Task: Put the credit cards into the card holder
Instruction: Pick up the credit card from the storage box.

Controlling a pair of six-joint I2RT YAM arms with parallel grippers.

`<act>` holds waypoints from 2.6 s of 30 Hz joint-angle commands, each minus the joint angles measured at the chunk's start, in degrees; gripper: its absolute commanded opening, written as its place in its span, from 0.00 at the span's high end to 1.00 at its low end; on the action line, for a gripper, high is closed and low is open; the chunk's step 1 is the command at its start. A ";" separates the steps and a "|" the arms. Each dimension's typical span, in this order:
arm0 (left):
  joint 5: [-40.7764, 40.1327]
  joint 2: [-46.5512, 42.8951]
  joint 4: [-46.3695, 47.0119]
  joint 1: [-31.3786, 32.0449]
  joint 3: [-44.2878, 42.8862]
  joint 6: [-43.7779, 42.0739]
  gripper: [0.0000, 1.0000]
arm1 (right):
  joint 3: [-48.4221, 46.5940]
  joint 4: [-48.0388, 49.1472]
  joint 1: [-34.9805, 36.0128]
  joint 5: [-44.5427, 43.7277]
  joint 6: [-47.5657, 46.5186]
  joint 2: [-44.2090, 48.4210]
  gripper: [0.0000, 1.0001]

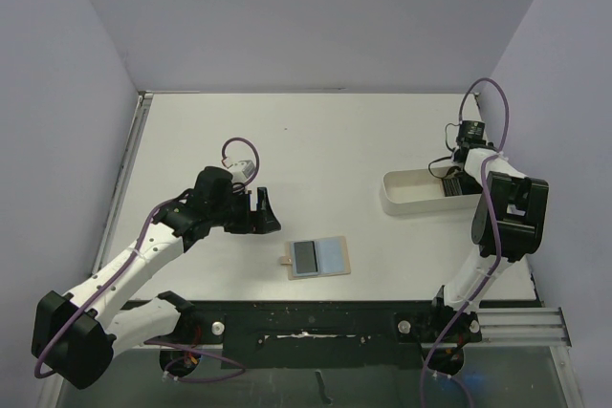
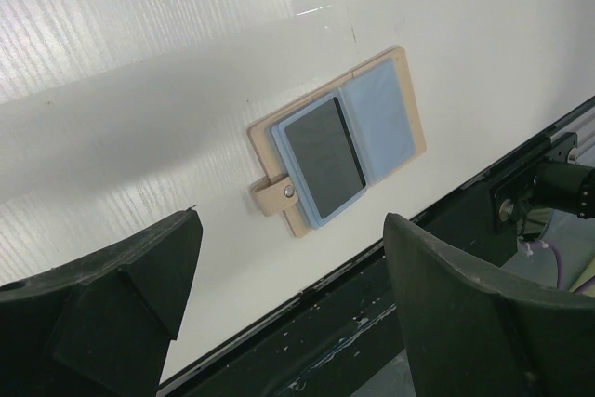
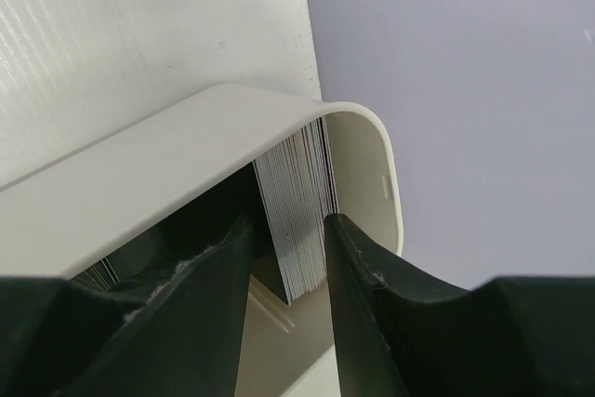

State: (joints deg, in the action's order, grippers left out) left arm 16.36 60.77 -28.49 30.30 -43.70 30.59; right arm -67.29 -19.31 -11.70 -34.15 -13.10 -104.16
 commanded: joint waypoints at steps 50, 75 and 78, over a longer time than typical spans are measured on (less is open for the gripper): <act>1.48 -1.06 2.21 -0.69 -0.24 -0.88 0.20 | -4.17 0.09 0.97 -1.06 -0.93 4.49 1.00; 2.51 -1.10 2.74 -0.69 0.02 -0.88 0.20 | -5.48 -9.67 3.05 5.22 5.44 11.53 1.00; 2.65 -1.01 2.83 -0.69 0.09 -0.88 0.20 | -6.28 -11.33 3.16 5.86 6.92 12.43 1.00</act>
State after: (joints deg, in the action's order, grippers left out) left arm 17.58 60.75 -28.42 29.89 -43.62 30.59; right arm -70.17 -28.36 -9.26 -28.84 -9.02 -95.29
